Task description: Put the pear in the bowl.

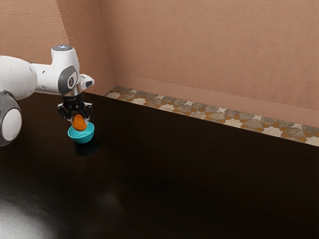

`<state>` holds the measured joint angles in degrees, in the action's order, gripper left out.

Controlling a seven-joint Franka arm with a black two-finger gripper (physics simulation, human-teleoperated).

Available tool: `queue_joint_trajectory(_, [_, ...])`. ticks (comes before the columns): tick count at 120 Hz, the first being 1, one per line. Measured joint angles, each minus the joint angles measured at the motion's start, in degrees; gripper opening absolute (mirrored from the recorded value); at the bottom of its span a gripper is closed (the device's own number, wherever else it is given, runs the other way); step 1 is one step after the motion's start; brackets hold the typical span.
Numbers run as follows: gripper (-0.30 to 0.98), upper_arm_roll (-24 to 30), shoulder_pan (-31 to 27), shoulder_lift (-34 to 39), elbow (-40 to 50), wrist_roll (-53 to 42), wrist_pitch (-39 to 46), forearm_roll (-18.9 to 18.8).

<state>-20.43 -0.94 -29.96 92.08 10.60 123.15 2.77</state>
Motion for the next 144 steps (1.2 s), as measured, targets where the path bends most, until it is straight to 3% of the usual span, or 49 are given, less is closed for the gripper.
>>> queue_joint_trajectory(12, [0.08, 0.05, -0.6, -0.99, -0.88, 0.2, 0.06, 0.4])
queue_joint_trajectory(80, [0.58, 0.18, -0.65, -1.13, -1.07, -2.04, -0.14, 3.21])
queue_joint_trajectory(108, [0.65, 0.89, 5.11, 13.35, 0.35, -4.62, -6.83, 1.37])
queue_joint_trajectory(144, [0.68, 13.8, 8.02, 27.49, -2.41, -9.73, -17.36, -6.87])
